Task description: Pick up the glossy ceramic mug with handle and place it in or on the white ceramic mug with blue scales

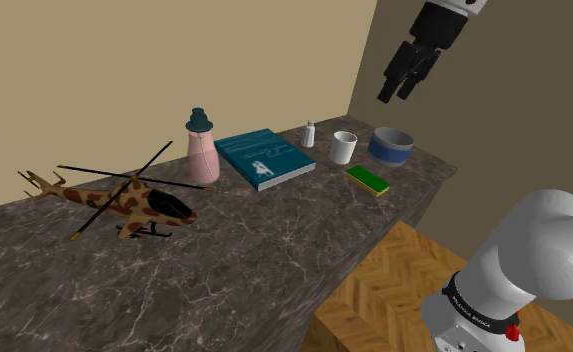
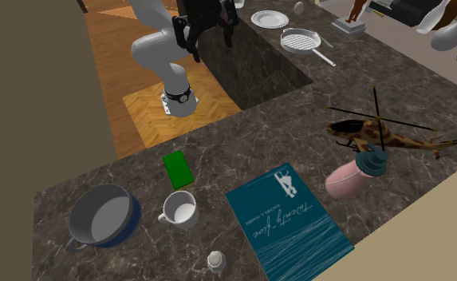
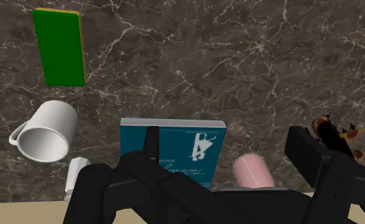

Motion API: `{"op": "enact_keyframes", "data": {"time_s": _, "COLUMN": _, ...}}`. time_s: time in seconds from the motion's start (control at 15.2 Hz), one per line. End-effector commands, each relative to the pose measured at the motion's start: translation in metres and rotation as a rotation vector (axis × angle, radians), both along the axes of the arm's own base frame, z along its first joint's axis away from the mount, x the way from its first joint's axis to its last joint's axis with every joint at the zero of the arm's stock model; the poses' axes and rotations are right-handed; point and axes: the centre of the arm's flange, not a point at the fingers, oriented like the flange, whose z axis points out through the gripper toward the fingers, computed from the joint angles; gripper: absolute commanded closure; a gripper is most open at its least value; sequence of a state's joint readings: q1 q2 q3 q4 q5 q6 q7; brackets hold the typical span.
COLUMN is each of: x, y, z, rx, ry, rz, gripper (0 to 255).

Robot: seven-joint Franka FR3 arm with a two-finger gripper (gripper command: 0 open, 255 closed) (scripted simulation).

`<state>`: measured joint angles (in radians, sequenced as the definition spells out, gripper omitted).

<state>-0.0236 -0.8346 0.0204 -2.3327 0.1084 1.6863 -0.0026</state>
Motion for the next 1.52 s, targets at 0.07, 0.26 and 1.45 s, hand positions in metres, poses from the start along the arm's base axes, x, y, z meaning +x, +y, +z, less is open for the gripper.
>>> {"op": "enact_keyframes", "data": {"time_s": 0.07, "x": 0.009, "y": -0.006, "z": -0.008, "rx": -0.005, "ry": 0.007, "rz": 0.002, "gripper": 0}}
{"op": "enact_keyframes", "data": {"time_s": 0.26, "x": 0.035, "y": -0.025, "z": -0.032, "rx": -0.020, "ry": 0.027, "rz": 0.009, "gripper": 0}}
{"op": "enact_keyframes", "data": {"time_s": 1.45, "x": 0.186, "y": -0.139, "z": -0.181, "rx": -0.107, "ry": 0.148, "rz": 0.048, "gripper": 0}}
